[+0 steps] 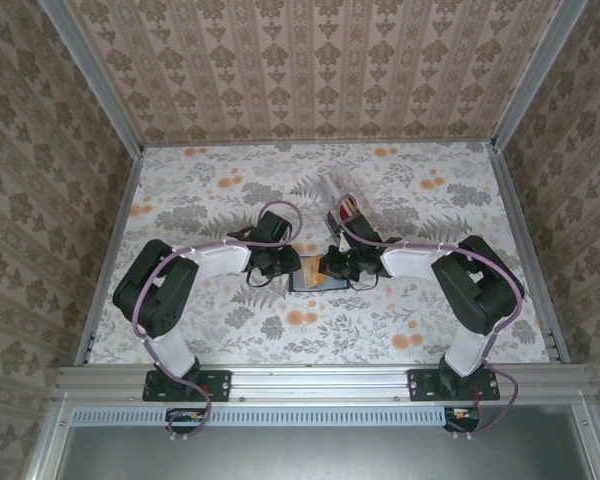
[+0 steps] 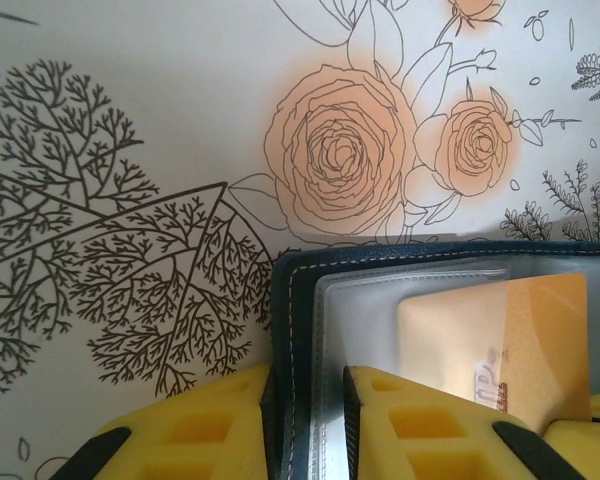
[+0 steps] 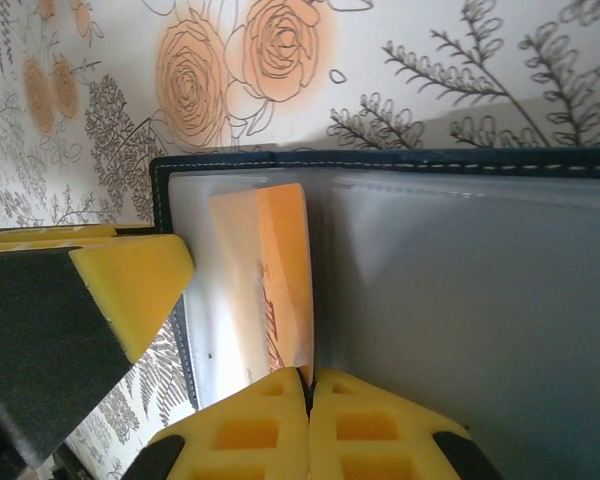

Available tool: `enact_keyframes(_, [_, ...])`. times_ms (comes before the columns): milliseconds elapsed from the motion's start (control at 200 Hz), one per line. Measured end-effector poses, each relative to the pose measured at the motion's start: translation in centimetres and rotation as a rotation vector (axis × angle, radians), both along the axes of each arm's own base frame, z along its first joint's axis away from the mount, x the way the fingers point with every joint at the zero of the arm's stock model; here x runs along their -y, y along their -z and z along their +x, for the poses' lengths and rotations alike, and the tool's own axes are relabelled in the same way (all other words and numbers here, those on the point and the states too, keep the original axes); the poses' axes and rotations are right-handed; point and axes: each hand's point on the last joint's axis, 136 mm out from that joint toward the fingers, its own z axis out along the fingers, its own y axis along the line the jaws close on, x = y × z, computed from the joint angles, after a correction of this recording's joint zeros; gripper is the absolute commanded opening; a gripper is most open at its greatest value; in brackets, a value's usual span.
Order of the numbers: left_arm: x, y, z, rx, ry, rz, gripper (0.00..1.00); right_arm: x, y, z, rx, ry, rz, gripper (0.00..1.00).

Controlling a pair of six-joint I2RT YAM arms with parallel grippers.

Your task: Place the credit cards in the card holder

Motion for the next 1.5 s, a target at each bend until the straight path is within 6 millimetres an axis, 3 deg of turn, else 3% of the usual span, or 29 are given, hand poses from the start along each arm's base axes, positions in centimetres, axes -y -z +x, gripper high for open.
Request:
enact_keyframes(320, [0.2,0.0,-0.1,-0.004,0.007,-0.01,0.22,0.3,0.7,-0.8,-0.034,-0.033,-0.07,0.27])
enact_keyframes(525, [0.4,0.0,-0.3,-0.014,0.013,-0.018,0.21,0.9,0.8,-1.0,-0.045,-0.044,-0.125,0.27])
enact_keyframes(795, [0.4,0.0,-0.3,-0.016,0.015,-0.022,0.21,0.6,0.8,-0.9,-0.053,-0.066,-0.141,0.16])
enact_keyframes(1355, [0.6,0.0,-0.2,-0.019,-0.012,-0.043,0.26,-1.1,0.6,-1.3,-0.096,-0.084,-0.079,0.19])
enact_keyframes(1500, [0.6,0.0,-0.2,-0.019,-0.014,-0.043,0.29,-1.1,0.6,-1.3,-0.097,-0.083,-0.081,0.26])
